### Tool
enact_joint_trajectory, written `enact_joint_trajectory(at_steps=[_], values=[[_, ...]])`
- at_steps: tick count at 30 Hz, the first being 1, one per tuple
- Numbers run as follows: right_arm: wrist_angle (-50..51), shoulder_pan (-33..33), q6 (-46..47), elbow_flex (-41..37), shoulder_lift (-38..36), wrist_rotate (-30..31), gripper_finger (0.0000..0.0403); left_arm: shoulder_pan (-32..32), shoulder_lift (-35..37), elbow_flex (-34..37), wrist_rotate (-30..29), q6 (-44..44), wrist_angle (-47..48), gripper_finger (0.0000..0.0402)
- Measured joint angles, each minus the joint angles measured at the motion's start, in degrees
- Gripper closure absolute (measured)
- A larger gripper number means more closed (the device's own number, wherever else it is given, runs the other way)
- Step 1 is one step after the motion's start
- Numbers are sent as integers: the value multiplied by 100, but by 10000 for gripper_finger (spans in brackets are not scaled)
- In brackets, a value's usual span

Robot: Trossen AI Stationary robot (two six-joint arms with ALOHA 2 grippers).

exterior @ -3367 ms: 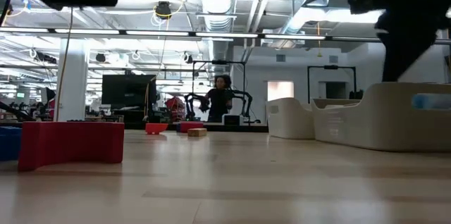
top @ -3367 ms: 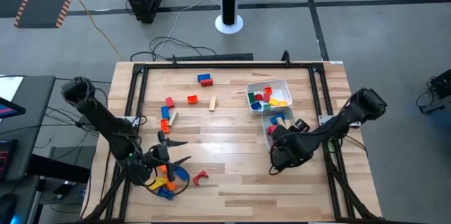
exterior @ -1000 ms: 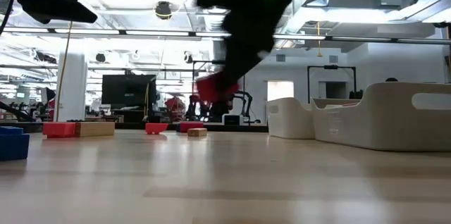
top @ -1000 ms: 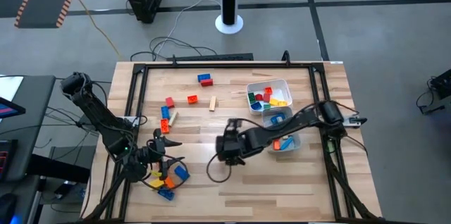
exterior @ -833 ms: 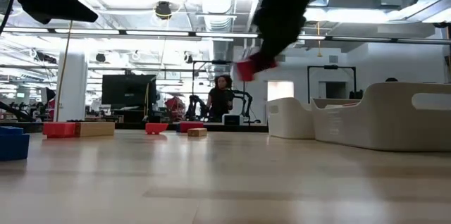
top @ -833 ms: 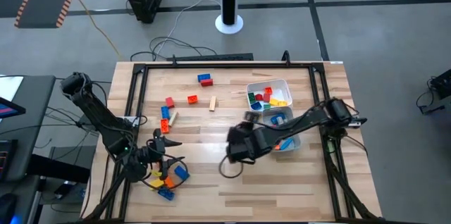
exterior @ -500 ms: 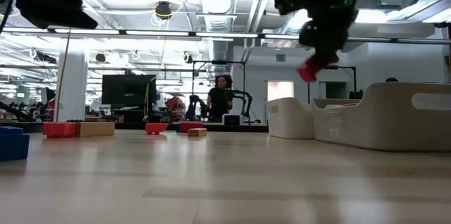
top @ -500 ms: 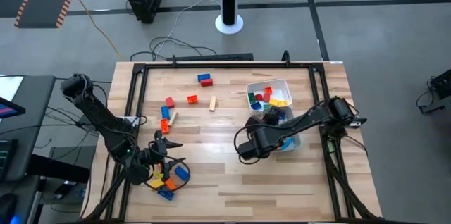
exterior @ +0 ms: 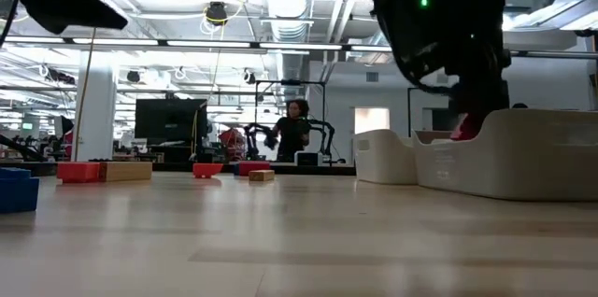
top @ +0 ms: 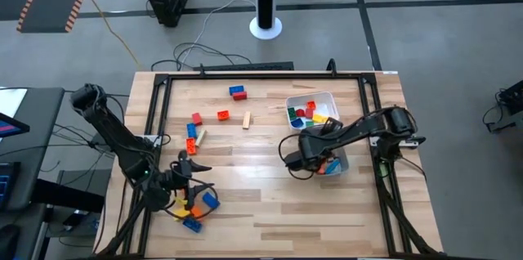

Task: Sort blocks by size
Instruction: Put the large red wooden block into the gray bin, then put the large brown wooden block into the gray bin

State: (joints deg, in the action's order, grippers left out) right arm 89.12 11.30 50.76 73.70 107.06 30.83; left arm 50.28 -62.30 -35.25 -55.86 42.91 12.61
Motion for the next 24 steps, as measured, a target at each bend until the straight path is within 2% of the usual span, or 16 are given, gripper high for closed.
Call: enact_joint_trajectory(at_steps=[7,10,13,16,20,24], values=[[-170,-6,-22,1,-934,5,168,-349,452,-4,7,-316,484,157],[-688,-7,-107,3,-1409,82,152,-688,623,-6,43,-323,1027,157],[-1980,-4,-610,3,-1712,325,149,-1208,810,-6,458,-184,1617,157],[-3722,75,-1640,7,-1722,577,148,-1895,936,-6,1108,99,2195,157],[-5686,105,-3192,12,-1378,538,148,-2872,929,-6,1969,411,2831,157],[-6871,-54,-4172,10,-916,419,148,-3769,788,-6,2411,281,3201,157]])
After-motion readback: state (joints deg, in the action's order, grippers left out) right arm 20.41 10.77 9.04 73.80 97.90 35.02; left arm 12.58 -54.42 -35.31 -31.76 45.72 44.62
